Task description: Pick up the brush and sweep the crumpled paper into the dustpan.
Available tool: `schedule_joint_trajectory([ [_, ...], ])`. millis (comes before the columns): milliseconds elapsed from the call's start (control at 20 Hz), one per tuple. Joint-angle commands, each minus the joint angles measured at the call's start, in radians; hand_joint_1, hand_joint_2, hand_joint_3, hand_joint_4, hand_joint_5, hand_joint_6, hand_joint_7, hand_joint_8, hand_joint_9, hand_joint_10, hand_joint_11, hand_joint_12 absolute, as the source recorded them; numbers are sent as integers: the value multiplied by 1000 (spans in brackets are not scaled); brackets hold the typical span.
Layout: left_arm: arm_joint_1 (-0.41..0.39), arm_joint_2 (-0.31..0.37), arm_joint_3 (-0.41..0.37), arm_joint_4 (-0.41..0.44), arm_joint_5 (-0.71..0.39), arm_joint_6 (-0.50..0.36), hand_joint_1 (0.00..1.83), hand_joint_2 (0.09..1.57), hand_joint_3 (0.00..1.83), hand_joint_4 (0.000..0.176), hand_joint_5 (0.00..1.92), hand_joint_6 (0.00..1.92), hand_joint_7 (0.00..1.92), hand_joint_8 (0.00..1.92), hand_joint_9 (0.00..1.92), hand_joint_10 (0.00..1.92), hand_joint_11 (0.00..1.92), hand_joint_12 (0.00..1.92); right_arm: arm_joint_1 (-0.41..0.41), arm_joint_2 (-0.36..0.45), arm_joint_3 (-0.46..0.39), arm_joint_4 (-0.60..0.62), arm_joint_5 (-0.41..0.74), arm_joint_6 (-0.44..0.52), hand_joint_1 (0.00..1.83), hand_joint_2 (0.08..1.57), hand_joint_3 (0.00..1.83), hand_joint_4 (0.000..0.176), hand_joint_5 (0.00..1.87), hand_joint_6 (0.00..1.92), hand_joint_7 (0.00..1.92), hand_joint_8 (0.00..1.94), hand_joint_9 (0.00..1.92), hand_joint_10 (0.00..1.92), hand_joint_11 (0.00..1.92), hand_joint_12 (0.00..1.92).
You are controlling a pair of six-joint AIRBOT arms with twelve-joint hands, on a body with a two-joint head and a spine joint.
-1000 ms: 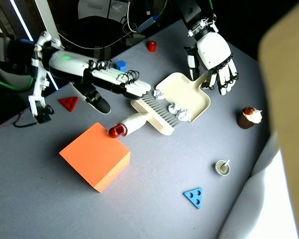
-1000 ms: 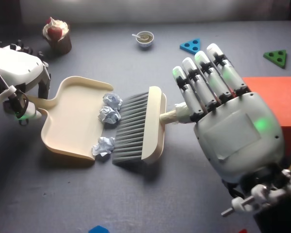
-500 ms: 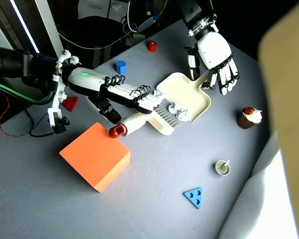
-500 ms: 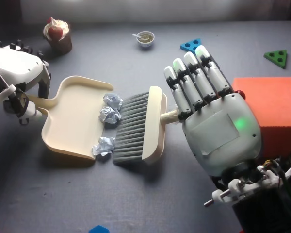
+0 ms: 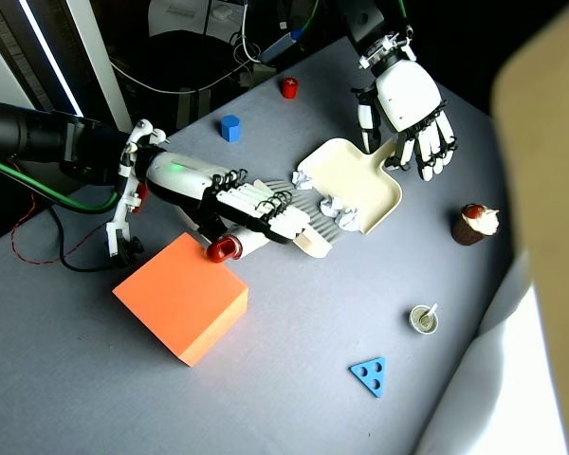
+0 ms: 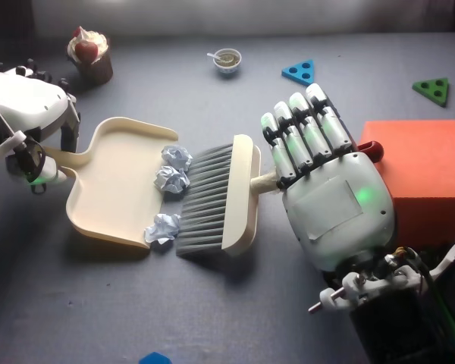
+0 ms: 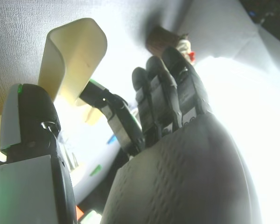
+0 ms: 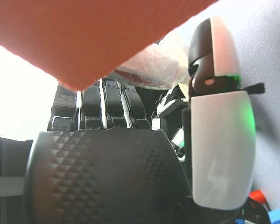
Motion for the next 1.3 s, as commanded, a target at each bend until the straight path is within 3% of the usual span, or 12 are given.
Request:
schedule_joint_trajectory([
  [0, -14, -4, 5, 30, -90, 8, 1103, 1099, 1, 0, 1021, 912, 395, 3, 327, 3, 71, 637, -1, 0, 14, -67, -83, 4, 992, 1046, 0, 0, 47, 5, 50, 6, 68, 5, 92, 19],
  [250, -18, -5, 4, 26, -89, 11, 1137, 1087, 0, 0, 1049, 864, 402, 0, 341, 6, 82, 642, 7, -37, 99, -67, -74, 26, 1004, 1044, 0, 0, 58, 10, 54, 11, 69, 8, 98, 22],
  [650, -19, -4, 9, 21, -96, 11, 1130, 1082, 0, 0, 1062, 844, 395, 1, 322, 2, 74, 626, 34, -44, 145, -95, -67, 31, 1031, 1067, 7, 0, 30, 3, 69, 5, 87, 3, 124, 33],
  [800, -22, -5, 11, 21, -94, 11, 1103, 1088, 1, 0, 1045, 874, 377, 2, 300, 1, 49, 617, 39, -44, 147, -98, -60, 35, 1075, 1083, 1, 0, 227, 17, 273, 16, 283, 19, 280, 92],
  [900, -22, -5, 11, 22, -92, 11, 1107, 1095, 0, 0, 1033, 894, 386, 4, 323, 4, 35, 665, 42, -45, 150, -106, -49, 58, 1123, 1078, 0, 0, 465, 19, 567, 20, 631, 21, 543, 298],
  [950, -22, -5, 11, 23, -91, 11, 1097, 1097, 0, 0, 1029, 900, 386, 3, 315, 2, 29, 658, 43, -47, 152, -109, -43, 68, 1151, 1058, 0, 0, 705, 36, 802, 30, 825, 37, 587, 499],
  [1000, -23, -5, 11, 23, -90, 11, 1104, 1097, 0, 0, 1029, 899, 388, 2, 319, 2, 34, 656, 45, -49, 154, -109, -37, 75, 1164, 1118, 0, 0, 971, 698, 980, 56, 948, 101, 533, 940],
  [1050, -23, -5, 11, 23, -90, 11, 1111, 1093, 0, 0, 1036, 887, 393, 2, 324, 2, 40, 651, 47, -51, 157, -109, -36, 76, 1155, 1113, 0, 0, 983, 903, 1062, 134, 847, 587, 470, 1287],
  [1100, -23, -5, 11, 23, -90, 11, 1122, 1087, 0, 0, 1052, 861, 399, 2, 319, 1, 58, 641, 49, -53, 158, -109, -36, 76, 1182, 1047, 0, 0, 1127, 713, 850, 1318, 716, 1654, 563, 1794],
  [1150, -23, -5, 11, 23, -89, 11, 1117, 1087, 0, 0, 1051, 863, 380, 0, 300, 0, 58, 627, 51, -54, 160, -111, -36, 76, 1198, 1013, 0, 0, 1219, 559, 879, 1816, 872, 1868, 805, 1896],
  [1200, -23, -4, 11, 23, -88, 11, 1114, 1087, 0, 0, 1050, 863, 373, 0, 289, 0, 53, 621, 52, -54, 161, -115, -36, 76, 1203, 1006, 0, 0, 1242, 518, 961, 1916, 999, 1910, 970, 1916],
  [1250, -23, -4, 11, 23, -88, 11, 1108, 1087, 0, 0, 1050, 865, 381, 2, 293, 1, 53, 615, 52, -53, 162, -118, -36, 76, 1201, 1025, 1, 0, 1186, 621, 1040, 1936, 1150, 1919, 1130, 1920],
])
